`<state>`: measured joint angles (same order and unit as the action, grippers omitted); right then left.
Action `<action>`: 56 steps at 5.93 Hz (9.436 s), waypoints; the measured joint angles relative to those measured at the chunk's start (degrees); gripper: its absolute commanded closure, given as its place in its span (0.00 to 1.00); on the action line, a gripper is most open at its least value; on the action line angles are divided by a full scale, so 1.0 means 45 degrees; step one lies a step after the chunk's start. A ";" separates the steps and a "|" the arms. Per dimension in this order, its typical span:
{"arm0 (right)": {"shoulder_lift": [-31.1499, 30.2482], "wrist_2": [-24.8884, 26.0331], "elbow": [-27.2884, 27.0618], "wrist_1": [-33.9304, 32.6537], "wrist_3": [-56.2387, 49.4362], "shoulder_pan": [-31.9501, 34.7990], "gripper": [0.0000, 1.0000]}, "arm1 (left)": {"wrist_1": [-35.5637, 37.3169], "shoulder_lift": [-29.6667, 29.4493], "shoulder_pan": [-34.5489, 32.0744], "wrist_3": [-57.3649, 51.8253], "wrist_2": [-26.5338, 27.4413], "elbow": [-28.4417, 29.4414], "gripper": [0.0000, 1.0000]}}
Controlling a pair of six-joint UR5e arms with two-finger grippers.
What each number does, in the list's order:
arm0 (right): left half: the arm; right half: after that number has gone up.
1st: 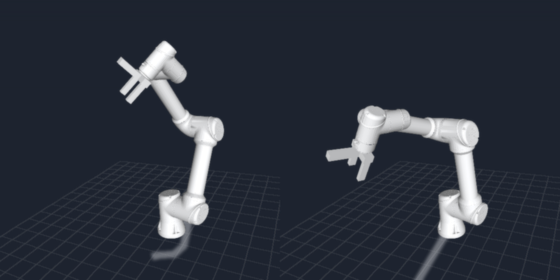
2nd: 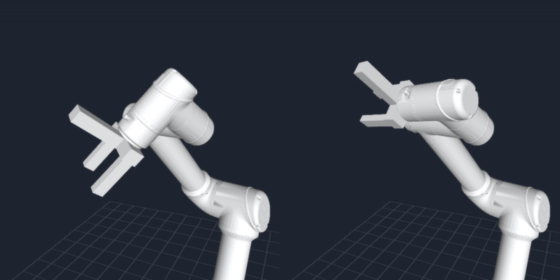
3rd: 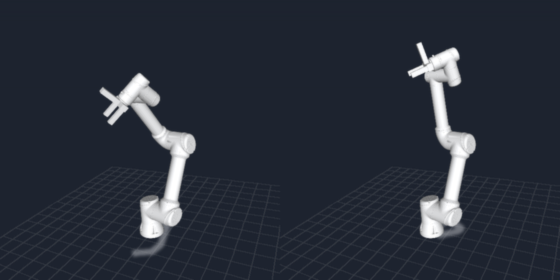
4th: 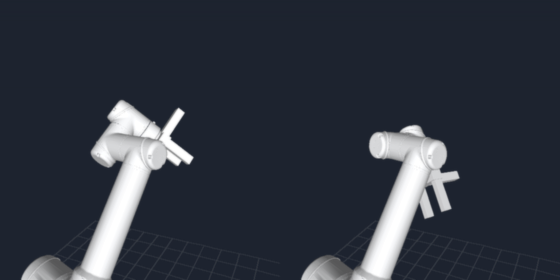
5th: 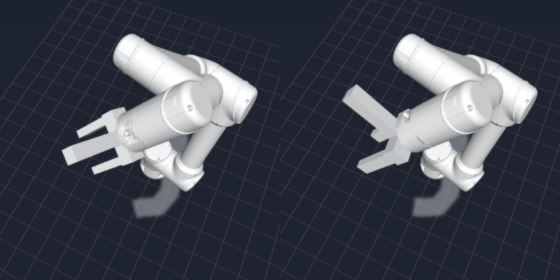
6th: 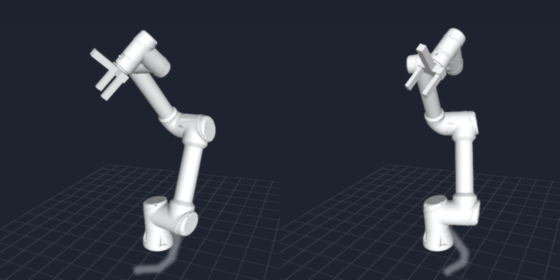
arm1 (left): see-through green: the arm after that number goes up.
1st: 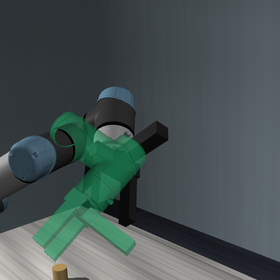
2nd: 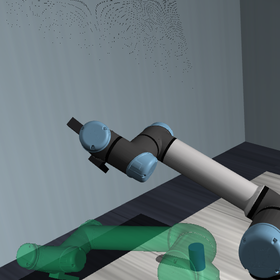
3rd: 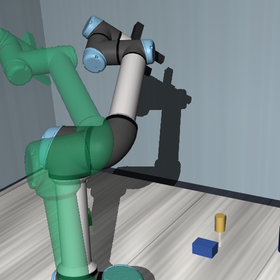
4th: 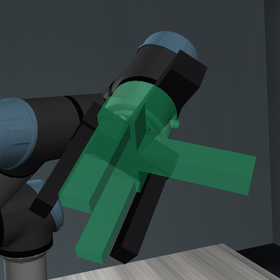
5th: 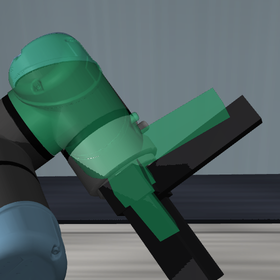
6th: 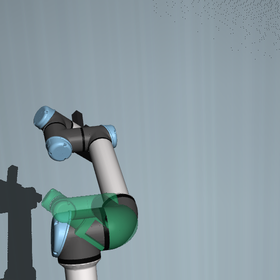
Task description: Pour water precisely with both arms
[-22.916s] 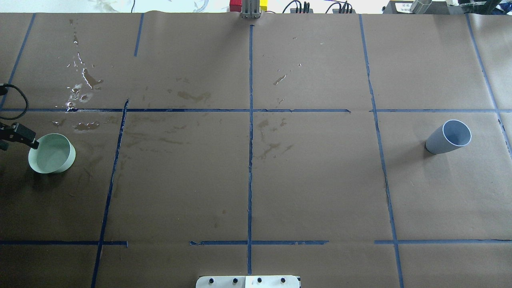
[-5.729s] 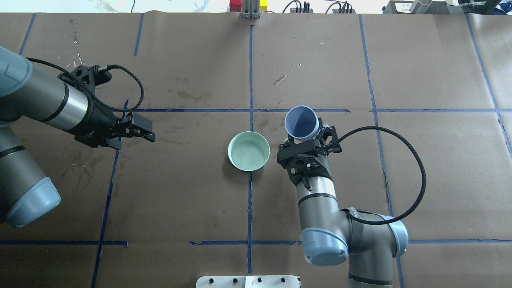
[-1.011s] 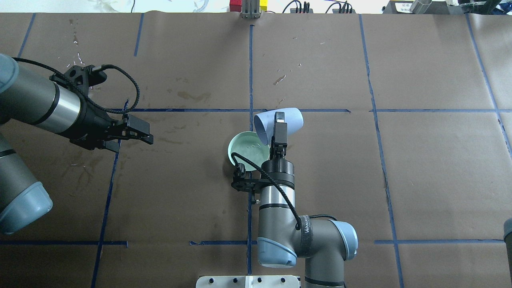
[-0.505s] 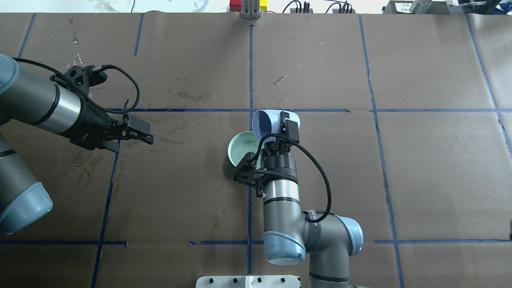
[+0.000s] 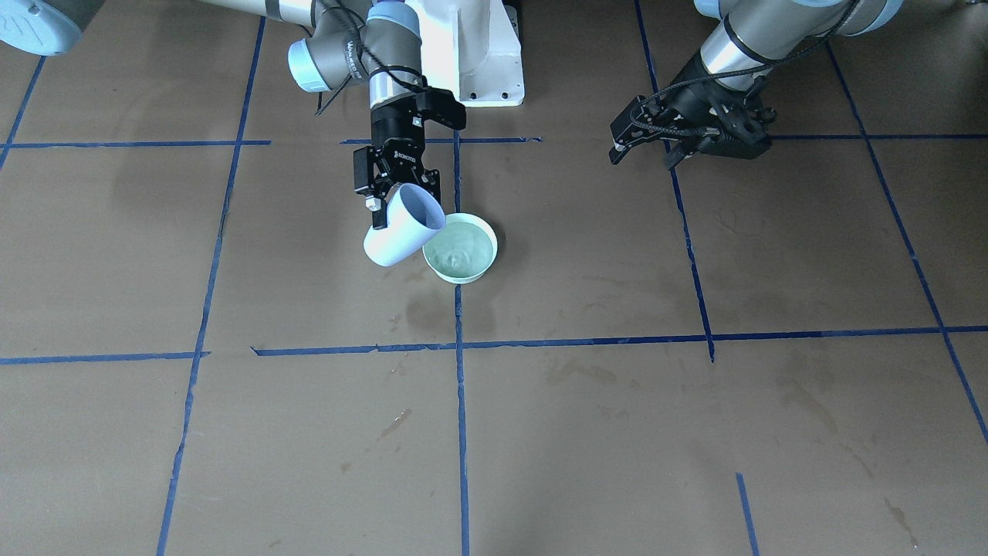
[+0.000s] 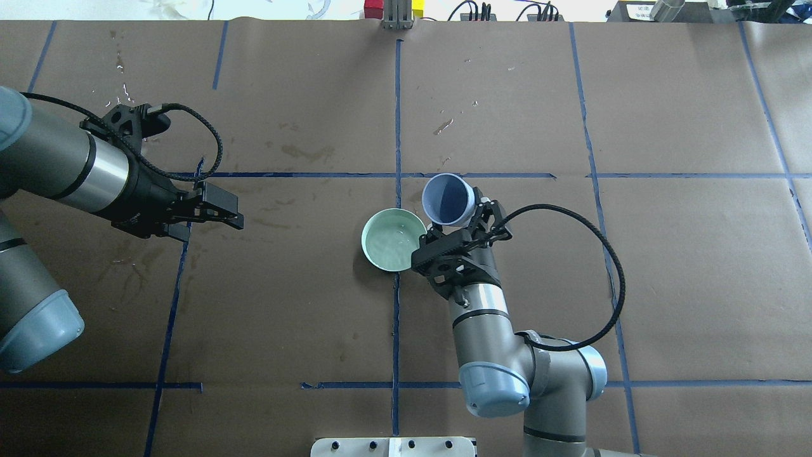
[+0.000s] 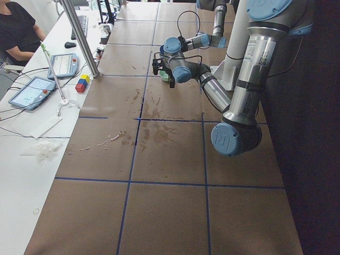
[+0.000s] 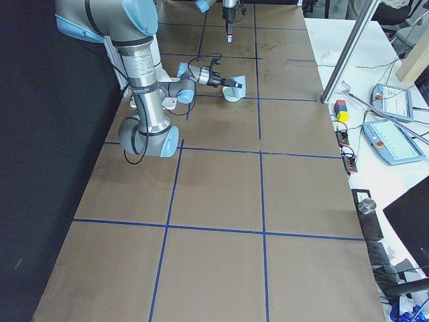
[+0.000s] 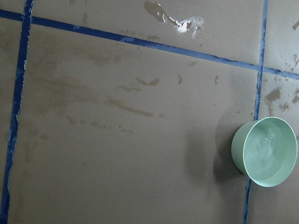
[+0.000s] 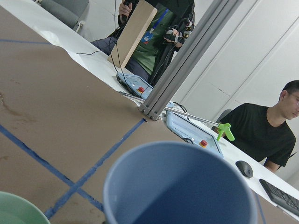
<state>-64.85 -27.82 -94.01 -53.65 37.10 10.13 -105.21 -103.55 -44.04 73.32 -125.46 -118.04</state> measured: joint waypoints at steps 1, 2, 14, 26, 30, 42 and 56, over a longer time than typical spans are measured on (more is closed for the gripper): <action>-0.0759 -0.0071 -0.0276 0.0499 0.1844 0.0037 1.00 | 0.0000 0.0046 0.0000 -0.0002 0.0018 0.0000 0.00; -0.1667 -0.0104 -0.0576 0.1340 0.3331 0.0061 1.00 | 0.0000 0.0097 0.0001 -0.0003 0.0025 0.0000 0.00; -0.9486 -0.2902 0.1109 0.8672 0.7153 0.2760 0.99 | 0.0009 0.0145 0.0092 -0.0041 0.0509 0.0000 0.00; -0.9019 -0.2805 0.1127 0.8754 0.7361 0.2803 0.00 | 0.0046 0.0212 -0.0018 -0.0043 0.0497 -0.0200 0.00; -0.9995 -0.3056 -0.0785 0.8717 0.6026 0.3436 0.00 | 0.0153 0.0212 0.0030 -0.0037 0.0502 -0.0180 0.00; -0.9663 -2.5196 -0.1459 0.0505 -0.6443 1.7322 0.00 | 0.2666 -0.4517 0.2630 0.0374 0.2548 0.3719 0.00; -0.9263 -2.3974 -0.3896 -0.7701 -1.0504 1.7378 0.00 | -0.0114 -0.5734 0.2914 0.2137 0.3023 0.6511 1.00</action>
<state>-106.53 -135.70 -111.54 -88.31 -10.17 88.33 -105.72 -129.35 -30.92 82.93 -111.86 -88.74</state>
